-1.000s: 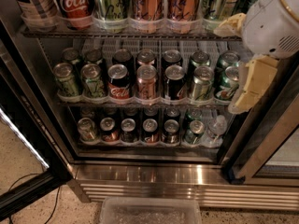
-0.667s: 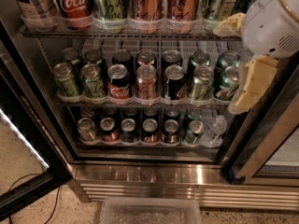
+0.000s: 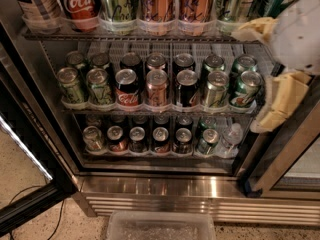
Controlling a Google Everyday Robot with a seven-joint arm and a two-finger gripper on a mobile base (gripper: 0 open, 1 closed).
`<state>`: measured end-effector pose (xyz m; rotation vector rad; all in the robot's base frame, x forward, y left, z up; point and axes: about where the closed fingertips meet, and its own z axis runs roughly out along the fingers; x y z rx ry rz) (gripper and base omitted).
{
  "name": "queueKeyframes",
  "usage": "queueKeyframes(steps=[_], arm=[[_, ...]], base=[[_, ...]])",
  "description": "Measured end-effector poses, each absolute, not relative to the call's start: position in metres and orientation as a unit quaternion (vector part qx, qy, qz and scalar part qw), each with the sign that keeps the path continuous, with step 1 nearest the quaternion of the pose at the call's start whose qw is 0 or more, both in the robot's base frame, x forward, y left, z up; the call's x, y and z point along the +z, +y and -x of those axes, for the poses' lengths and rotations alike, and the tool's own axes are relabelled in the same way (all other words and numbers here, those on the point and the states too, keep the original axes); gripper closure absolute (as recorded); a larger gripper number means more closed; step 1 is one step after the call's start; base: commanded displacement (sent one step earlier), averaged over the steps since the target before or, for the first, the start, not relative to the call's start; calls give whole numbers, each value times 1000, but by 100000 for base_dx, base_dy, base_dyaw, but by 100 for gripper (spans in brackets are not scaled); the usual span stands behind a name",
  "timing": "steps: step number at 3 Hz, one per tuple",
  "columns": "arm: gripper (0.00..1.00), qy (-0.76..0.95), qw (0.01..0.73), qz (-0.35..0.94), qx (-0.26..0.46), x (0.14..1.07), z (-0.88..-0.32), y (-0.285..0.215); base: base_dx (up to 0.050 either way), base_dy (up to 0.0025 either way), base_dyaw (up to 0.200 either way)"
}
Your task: Pick blue plastic bottle from top shelf of fridge
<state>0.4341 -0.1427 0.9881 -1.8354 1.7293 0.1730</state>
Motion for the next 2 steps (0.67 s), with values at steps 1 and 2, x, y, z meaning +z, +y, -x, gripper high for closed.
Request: queueKeyframes(steps=[1,2], arm=[[0,629,369,677,97,1022,-403,-132],[0,596,435,655,164,1066,-395,-97]], base=[[0,0,0],[0,0,0]])
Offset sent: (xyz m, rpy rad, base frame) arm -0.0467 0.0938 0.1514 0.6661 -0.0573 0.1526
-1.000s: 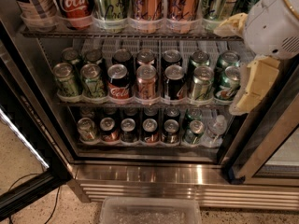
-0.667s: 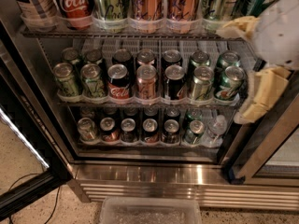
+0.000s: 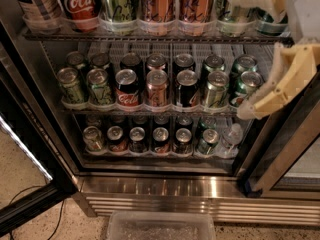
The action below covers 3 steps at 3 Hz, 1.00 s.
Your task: Pick blue plastic bottle from top shelf of fridge
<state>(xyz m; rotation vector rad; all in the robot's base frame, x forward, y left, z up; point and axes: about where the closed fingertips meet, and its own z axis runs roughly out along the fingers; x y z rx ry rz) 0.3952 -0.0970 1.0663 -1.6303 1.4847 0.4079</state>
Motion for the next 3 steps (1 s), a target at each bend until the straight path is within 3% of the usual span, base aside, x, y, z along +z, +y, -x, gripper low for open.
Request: queueKeyframes(steps=[1,2,3], arm=[[0,549,476,654,211,1112,-395,-47],[0,549,476,654,212,1112,-395,-47],[0,515,475,673,236,1113,-374,-8]], base=[[0,0,0],[0,0,0],[0,0,0]])
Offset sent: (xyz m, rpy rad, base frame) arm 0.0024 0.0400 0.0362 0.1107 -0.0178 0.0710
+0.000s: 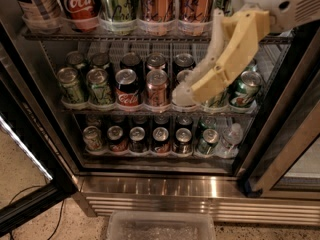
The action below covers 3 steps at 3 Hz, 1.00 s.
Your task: Pick blue plastic bottle from top shelf of fridge
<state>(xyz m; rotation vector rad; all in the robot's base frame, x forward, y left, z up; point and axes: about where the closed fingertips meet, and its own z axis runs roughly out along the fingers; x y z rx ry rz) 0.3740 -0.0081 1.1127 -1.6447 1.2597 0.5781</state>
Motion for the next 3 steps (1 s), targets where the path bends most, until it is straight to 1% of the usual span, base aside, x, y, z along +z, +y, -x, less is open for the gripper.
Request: queueKeyframes(steps=[1,2,3], arm=[[0,486,478,687,254,1113,-355,39],[0,465,496,688,253,1121,-342,95],[0,456,499,696,243,1131,-330,104]], base=[[0,0,0],[0,0,0],[0,0,0]])
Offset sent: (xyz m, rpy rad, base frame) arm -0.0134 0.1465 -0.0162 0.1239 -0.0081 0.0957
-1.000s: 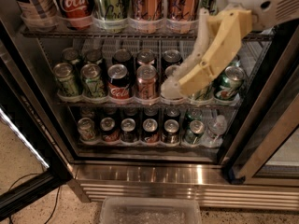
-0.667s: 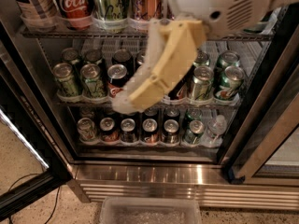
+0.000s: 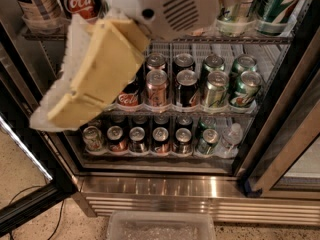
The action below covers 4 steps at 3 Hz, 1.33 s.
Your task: Pick blue plastic bottle from top shelf of fridge
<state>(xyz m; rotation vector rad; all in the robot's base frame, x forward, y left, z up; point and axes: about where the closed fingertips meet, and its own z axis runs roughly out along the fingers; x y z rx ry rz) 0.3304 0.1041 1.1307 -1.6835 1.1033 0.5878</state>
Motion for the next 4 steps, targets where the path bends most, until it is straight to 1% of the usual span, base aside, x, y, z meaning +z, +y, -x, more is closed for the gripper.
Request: queueKeyframes(steps=[4], arm=[[0,454,500,697,241,1132,-327,107]], base=[[0,0,0]])
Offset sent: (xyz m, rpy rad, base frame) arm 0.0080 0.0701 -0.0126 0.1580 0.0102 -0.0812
